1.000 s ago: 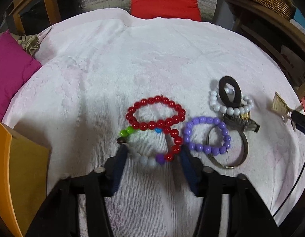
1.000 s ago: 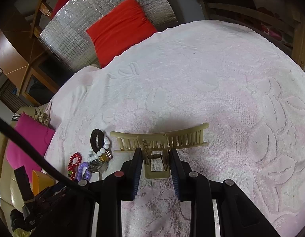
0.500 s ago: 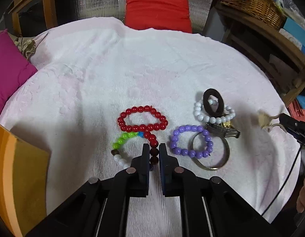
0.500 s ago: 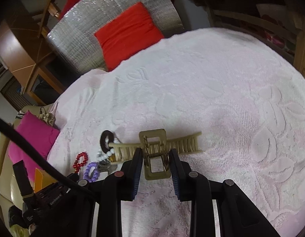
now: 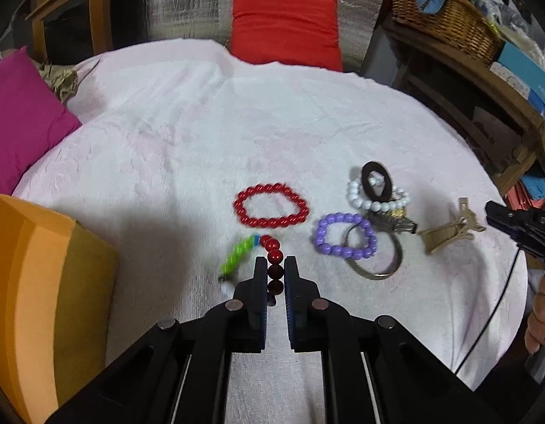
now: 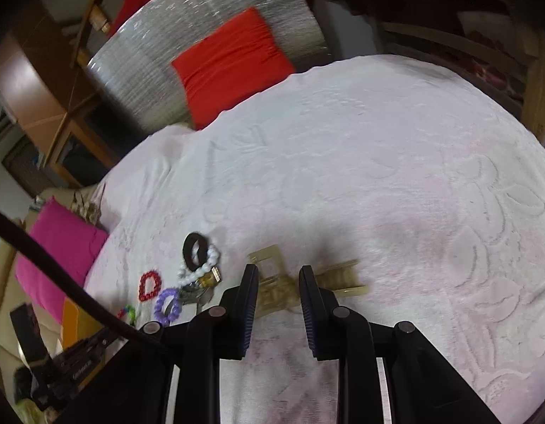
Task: Organize jewelry
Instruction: 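Grasp the multicolour beaded bracelet with the left tool, then carry the bracelet with the left tool into the orange box while the right tool drops the clip there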
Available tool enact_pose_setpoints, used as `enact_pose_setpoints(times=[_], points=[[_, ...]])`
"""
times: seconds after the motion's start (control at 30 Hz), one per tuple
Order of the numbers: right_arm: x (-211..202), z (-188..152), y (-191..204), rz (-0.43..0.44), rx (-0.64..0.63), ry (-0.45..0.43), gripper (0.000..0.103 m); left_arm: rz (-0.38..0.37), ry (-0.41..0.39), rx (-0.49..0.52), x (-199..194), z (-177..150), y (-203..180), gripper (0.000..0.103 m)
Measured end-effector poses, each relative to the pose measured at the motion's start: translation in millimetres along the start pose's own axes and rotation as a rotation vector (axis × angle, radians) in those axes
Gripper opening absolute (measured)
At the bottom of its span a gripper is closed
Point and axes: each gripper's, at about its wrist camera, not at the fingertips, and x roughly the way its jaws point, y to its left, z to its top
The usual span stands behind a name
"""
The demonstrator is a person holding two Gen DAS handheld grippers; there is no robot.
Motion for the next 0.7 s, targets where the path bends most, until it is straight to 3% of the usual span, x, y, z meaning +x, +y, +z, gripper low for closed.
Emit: enact_pose_setpoints(times=[0.1, 0.17, 0.23, 0.27, 0.47, 0.5, 0.57, 0.63, 0.7], points=[[2, 4, -13, 0.013, 0.039, 0.017, 0.027, -0.016, -0.018, 0.010, -7, 1, -4, 0.009], [7, 6, -16, 0.018, 0.046, 0.042, 0.042, -0.027, -0.031, 0.014, -13, 1, -6, 0.009], [10, 6, -15, 0.024, 0.054, 0.040, 0.068, -0.036, -0.041, 0.017, -17, 1, -7, 0.009], [9, 7, -11, 0.022, 0.038, 0.018, 0.068, -0.041, -0.049, 0.020, -20, 1, -8, 0.009], [29, 3, 28, -0.054, -0.158, 0.012, 0.068, -0.063, -0.070, 0.028, -31, 0, -11, 0.009], [37, 0, 35, -0.092, -0.192, 0.025, 0.064, -0.071, -0.075, 0.028, -33, 0, -12, 0.009], [51, -4, 40, -0.167, -0.236, 0.054, 0.046, -0.075, -0.083, 0.031, -37, -1, -12, 0.009], [63, -7, 42, -0.239, -0.259, 0.065, 0.038, -0.081, -0.094, 0.030, -42, -1, -11, 0.009], [61, -7, 46, -0.236, -0.276, 0.050, 0.028, -0.084, -0.105, 0.025, -48, -1, -10, 0.009]])
